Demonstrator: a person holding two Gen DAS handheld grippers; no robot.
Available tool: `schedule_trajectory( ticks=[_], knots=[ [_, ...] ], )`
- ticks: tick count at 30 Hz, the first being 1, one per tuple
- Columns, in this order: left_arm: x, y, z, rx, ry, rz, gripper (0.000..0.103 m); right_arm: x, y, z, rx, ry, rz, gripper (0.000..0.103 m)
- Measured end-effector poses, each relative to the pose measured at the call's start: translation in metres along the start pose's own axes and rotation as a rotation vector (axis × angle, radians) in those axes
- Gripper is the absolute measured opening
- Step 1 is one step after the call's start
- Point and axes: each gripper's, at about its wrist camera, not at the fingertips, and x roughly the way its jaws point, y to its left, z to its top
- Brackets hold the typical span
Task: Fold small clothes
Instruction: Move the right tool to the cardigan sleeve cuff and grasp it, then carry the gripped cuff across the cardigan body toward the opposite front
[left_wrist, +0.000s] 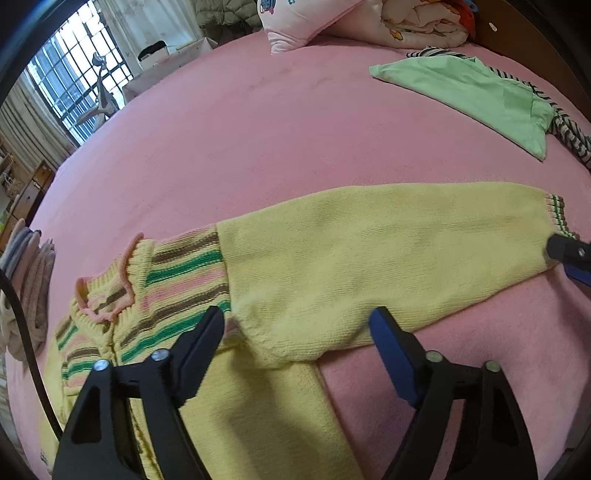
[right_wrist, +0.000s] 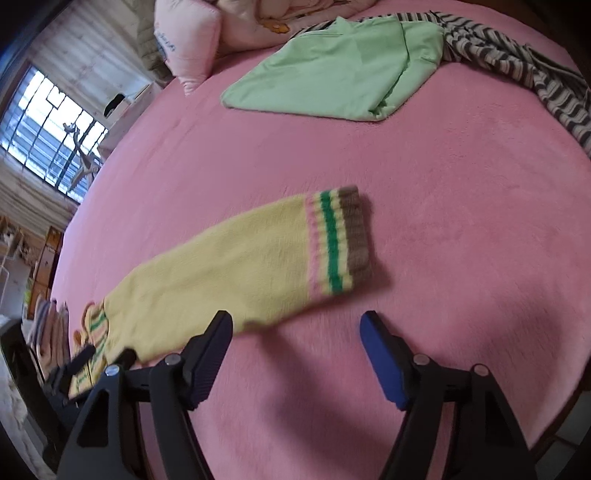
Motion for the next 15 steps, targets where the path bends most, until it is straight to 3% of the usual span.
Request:
schedule_trajectory(
  ticks=[1, 2, 3, 4, 5, 6, 8, 15],
  knots=[
    [0.001, -0.001, 0.001, -0.003, 0.004, -0.011, 0.07, 0.002, 0.0, 0.003, 0.005, -0.014, 0.001, 0.071],
    [0.001, -0.002, 0.001, 0.006, 0.013, -0.009, 0.065, 0.005, 0.0, 0.007, 0.006, -0.023, -0.003, 0.061],
    [0.001, -0.002, 0.001, 0.007, 0.011, -0.013, 0.058, 0.008, 0.001, 0.011, 0.005, -0.03, -0.007, 0.041],
    [0.0, -0.003, 0.002, 0.009, 0.008, -0.022, 0.051, 0.01, 0.001, 0.014, 0.004, -0.03, -0.011, 0.029],
    [-0.001, -0.003, 0.003, 0.01, 0.01, -0.044, 0.036, 0.01, 0.001, 0.015, 0.005, -0.027, 0.004, 0.01],
    [-0.001, -0.003, 0.004, 0.008, 0.02, -0.071, 0.026, 0.009, 0.003, 0.015, 0.009, -0.029, 0.023, 0.008],
    [-0.004, -0.003, 0.003, 0.004, 0.02, -0.094, 0.015, 0.0, 0.008, 0.014, -0.013, -0.057, 0.021, 0.007],
    [-0.029, 0.004, 0.002, -0.007, -0.044, -0.088, 0.007, -0.045, 0.045, 0.014, -0.112, -0.158, 0.086, 0.007]
  ],
)
